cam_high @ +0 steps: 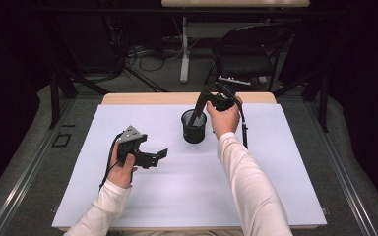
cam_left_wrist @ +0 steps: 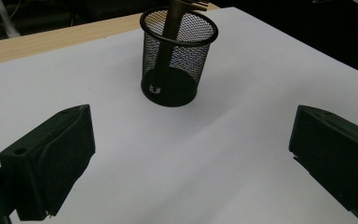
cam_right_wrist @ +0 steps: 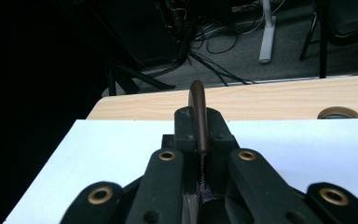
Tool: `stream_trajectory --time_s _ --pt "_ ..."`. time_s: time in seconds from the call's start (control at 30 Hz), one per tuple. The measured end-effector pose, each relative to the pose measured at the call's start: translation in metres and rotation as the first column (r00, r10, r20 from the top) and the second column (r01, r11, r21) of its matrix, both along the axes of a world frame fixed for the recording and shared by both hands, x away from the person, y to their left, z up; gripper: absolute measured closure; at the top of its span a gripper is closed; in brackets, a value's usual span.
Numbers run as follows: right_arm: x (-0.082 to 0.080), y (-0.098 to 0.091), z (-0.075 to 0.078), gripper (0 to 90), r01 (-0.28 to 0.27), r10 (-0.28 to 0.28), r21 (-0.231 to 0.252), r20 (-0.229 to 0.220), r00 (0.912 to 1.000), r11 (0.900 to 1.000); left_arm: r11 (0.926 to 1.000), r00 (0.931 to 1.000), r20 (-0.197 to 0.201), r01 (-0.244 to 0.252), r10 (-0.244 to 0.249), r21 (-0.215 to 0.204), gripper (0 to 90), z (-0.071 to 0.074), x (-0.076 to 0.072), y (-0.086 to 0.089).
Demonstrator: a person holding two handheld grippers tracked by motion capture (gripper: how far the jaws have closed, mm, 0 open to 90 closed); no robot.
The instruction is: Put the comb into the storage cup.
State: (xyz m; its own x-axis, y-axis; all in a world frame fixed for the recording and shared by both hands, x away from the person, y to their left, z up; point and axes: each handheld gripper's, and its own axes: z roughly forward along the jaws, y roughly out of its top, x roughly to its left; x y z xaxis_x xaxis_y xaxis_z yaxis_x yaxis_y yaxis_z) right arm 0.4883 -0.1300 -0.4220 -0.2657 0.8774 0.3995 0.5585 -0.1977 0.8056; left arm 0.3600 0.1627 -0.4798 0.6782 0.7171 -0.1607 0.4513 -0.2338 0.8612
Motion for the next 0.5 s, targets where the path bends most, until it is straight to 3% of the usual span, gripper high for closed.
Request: stream_trajectory --time_s 0.5 --pt "0.0001 -0.0091 -0.0045 87.0 0.015 -0.015 0.047 -0.012 0.9998 0.9988 1.0000 1.0000 -0.001 0.000 0.000 0.001 0.7 -0.0003 0.0003 0.0001"
